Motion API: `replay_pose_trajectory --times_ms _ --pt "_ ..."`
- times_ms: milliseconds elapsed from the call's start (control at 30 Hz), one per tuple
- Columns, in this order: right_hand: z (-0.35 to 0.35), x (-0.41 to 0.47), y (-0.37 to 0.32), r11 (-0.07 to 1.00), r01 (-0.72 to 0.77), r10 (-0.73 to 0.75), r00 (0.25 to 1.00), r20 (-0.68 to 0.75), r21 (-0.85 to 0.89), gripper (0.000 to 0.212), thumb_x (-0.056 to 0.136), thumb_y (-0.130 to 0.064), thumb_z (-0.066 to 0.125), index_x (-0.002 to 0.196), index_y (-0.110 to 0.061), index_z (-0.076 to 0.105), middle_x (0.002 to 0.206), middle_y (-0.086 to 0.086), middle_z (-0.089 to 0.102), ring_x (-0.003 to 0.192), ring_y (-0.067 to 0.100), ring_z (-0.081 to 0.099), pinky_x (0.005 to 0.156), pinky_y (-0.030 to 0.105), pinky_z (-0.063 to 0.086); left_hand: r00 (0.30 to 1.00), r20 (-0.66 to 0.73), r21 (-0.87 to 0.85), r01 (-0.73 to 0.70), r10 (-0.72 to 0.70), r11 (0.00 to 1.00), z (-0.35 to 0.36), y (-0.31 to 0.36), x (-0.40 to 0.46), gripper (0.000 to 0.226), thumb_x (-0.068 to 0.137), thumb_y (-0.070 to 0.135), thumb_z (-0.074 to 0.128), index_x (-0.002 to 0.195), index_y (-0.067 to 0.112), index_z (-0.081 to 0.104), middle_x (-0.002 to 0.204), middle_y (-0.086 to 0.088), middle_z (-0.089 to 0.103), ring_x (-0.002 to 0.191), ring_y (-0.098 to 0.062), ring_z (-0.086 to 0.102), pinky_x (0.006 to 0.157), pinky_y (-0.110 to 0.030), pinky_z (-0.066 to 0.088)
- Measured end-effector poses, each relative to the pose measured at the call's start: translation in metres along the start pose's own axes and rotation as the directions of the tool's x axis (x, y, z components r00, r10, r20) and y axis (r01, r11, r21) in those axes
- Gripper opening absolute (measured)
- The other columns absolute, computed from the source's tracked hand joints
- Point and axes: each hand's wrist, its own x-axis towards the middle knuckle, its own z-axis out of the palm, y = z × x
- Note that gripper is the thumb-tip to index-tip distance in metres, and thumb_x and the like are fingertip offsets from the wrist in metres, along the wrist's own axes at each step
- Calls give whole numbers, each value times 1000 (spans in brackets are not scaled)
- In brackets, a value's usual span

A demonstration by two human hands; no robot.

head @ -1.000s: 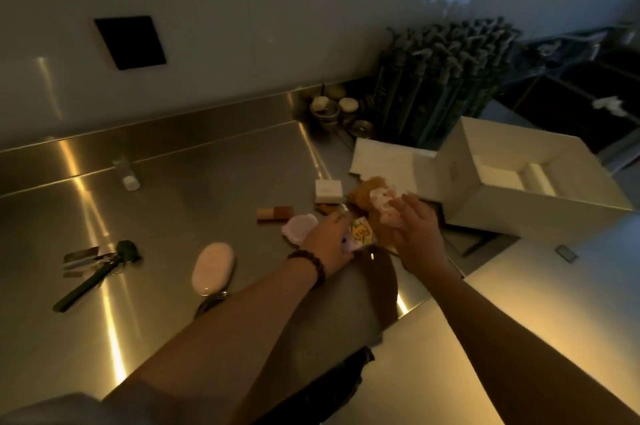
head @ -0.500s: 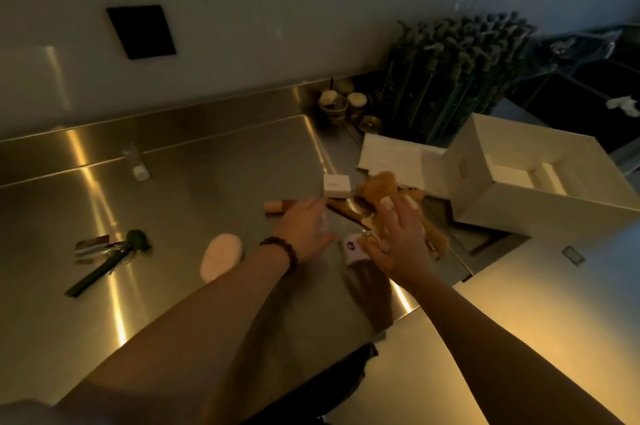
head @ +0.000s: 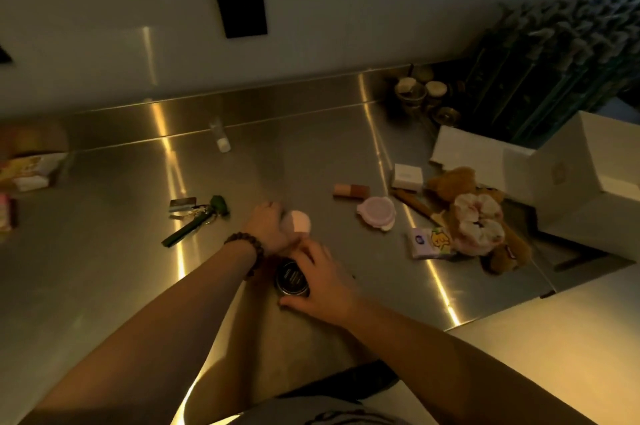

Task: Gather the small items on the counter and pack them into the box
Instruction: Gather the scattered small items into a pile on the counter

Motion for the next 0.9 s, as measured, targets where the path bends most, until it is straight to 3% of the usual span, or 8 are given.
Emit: replay_pose_trajectory --times_ms 167,400,533,700,800,900 --pt "1 -2 2 998 21 -20 999 27 -50 68 78 -51 67 132 -17 46 137 4 39 124 21 37 104 38 39 1000 13 34 -27 27 999 1 5 2 67 72 51 69 123 13 48 122 -9 54 109 -26 52 85 -31 42" --pt "-6 -14 10 1000 -3 1 997 -73 -20 57 77 -35 69 125 -8 55 131 12 46 119 27 43 97 38 44 993 3 39 -115 115 993 3 20 4 69 68 35 74 125 8 46 124 -15 52 111 -31 50 89 -34 43" --pt "-49 -17 36 988 -150 153 967 -206 30 60 76 -38 71 129 -19 50 135 2 40 124 16 37 104 29 38 987 -21 -92 -158 156 983 -5 50 16 73 70 34 75 131 13 41 130 -11 45 116 -29 45 93 -37 41" --pt "-122 -15 93 895 -445 405 804 -434 11 58 73 -38 73 125 -20 52 129 3 44 118 17 43 99 27 37 935 -79 -94 -352 345 931 -4 120 46 72 69 40 75 127 12 44 126 -8 43 114 -26 42 85 -31 35" --pt "-146 -20 124 804 -595 532 728 -433 -13 57 76 -36 74 125 -16 53 124 6 46 112 21 46 93 27 37 911 -10 -60 -412 413 909 12 160 63 68 69 36 76 123 11 45 123 -8 44 112 -26 43 83 -30 36" --pt "-152 -20 139 780 -625 571 730 -375 -27 54 77 -32 73 124 -14 53 124 8 47 111 25 47 93 33 41 910 89 -83 -399 406 913 31 179 72 80 71 31 74 137 11 33 136 -10 38 124 -29 37 98 -38 37"
